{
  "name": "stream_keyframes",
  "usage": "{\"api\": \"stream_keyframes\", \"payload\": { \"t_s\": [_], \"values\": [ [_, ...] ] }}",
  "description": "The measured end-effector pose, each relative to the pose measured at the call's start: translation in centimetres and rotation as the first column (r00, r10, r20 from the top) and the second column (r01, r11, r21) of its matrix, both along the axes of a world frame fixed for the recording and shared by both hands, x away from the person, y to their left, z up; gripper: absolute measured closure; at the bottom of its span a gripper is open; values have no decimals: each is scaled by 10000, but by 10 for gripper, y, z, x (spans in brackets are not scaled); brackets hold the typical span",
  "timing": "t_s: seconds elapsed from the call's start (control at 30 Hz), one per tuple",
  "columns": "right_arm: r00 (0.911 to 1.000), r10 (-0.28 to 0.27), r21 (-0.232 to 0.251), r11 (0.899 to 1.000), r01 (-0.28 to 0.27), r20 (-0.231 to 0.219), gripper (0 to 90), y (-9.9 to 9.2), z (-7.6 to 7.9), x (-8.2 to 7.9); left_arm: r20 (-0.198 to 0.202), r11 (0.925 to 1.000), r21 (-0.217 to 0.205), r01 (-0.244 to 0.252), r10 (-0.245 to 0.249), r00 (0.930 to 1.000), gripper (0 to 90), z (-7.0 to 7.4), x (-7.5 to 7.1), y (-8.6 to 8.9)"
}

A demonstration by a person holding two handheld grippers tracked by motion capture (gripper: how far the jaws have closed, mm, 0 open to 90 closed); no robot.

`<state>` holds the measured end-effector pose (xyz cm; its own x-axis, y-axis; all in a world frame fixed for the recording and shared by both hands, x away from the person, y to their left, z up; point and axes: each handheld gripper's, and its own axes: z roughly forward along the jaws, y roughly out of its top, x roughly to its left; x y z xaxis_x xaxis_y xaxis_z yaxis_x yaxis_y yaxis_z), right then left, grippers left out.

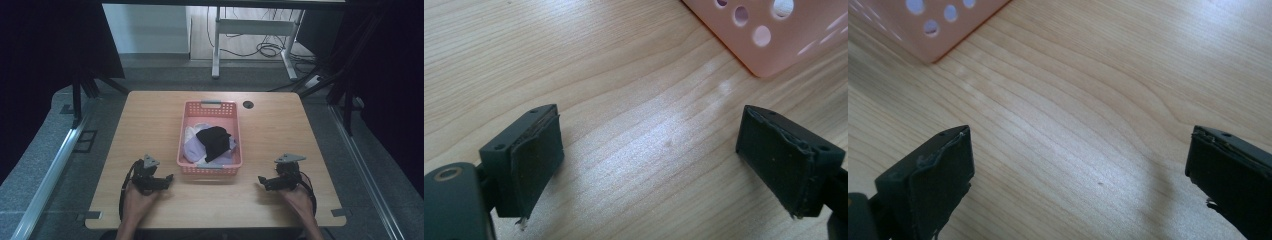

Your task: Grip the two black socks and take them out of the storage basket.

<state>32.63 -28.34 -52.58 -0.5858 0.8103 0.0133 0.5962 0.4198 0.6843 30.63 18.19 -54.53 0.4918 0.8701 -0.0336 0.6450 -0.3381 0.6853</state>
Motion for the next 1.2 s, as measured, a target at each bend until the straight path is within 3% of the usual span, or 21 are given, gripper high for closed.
{"api": "stream_keyframes", "payload": {
  "t_s": [0.87,1.2],
  "values": [
    [9982,496,612,9968,-516,333,0,7,37,14,2,10000,-6,-2,2,10000,112,0,0,0],
    [9950,792,584,9949,-827,609,0,16,56,23,-3,10000,0,-2,2,10000,112,0,0,0]
  ]
}}
